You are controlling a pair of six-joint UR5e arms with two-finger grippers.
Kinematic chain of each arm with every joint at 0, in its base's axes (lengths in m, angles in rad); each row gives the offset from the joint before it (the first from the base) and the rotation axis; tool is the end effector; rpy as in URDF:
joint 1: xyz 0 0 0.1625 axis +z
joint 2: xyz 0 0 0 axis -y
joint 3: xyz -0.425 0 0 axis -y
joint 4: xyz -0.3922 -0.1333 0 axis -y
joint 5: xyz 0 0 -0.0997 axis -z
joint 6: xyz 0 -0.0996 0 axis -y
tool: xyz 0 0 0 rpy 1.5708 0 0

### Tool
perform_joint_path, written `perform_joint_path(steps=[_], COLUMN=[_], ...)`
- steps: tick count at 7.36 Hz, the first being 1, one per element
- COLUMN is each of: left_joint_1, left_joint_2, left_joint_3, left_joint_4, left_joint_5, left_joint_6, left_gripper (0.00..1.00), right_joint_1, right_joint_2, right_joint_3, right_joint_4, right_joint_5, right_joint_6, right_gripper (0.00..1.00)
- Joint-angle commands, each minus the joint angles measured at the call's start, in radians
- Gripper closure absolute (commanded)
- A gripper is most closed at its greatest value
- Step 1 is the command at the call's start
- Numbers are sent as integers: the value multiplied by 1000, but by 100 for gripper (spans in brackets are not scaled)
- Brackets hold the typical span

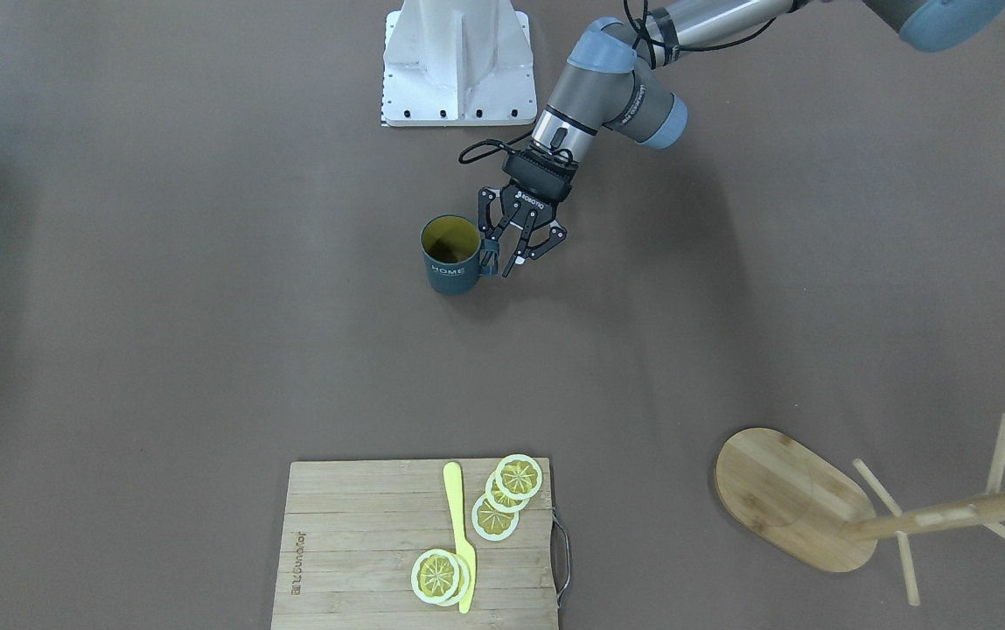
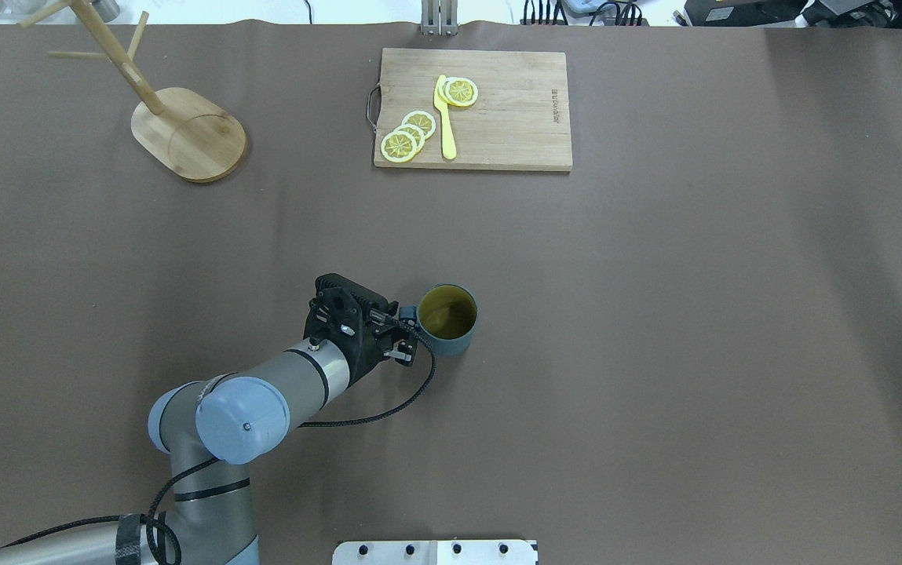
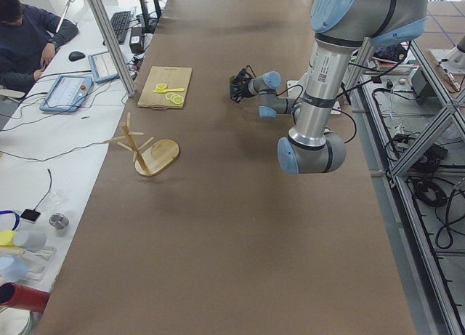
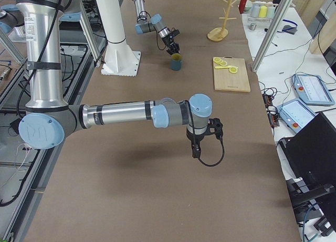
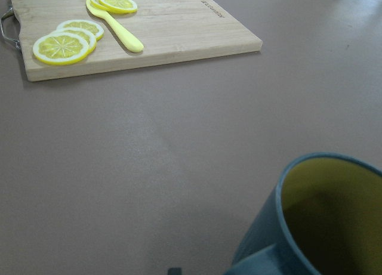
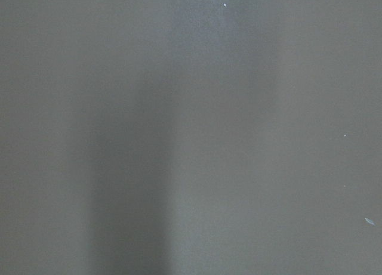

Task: Hang cup on storage rack
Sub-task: 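Reach the left gripper to the mug handle and grasp it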

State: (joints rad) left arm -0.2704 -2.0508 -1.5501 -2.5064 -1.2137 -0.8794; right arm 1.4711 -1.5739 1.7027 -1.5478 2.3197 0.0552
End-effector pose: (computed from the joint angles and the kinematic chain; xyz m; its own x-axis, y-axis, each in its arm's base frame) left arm 0.5883 -0.3375 0.2838 0.5009 0.4811 -0.7195 0.3408 0.6545 0.6749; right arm 0.0157 -0.5013 0.5942 0.7229 -0.1208 0.6803 0.0586 0.9918 0.1139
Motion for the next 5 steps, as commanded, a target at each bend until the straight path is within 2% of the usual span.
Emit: perform_joint_path(steps=[1, 3, 5], left_joint_1=[0, -1, -1], left_joint_2=[-2, -2, -3], left_joint_3=[8, 8, 8], left_joint_4=[-3, -5, -12], left_joint_5=[-3, -4, -7], left_joint_6=[-1, -1, -3], left_gripper=[82, 86, 98], right_joint_1=[0, 0, 0], right_joint_2=[0, 0, 0], right_joint_3=[0, 0, 0], right_joint_4=[0, 0, 0], right_joint_5=[0, 0, 0], right_joint_6=[0, 0, 0], right_gripper=[0, 0, 0])
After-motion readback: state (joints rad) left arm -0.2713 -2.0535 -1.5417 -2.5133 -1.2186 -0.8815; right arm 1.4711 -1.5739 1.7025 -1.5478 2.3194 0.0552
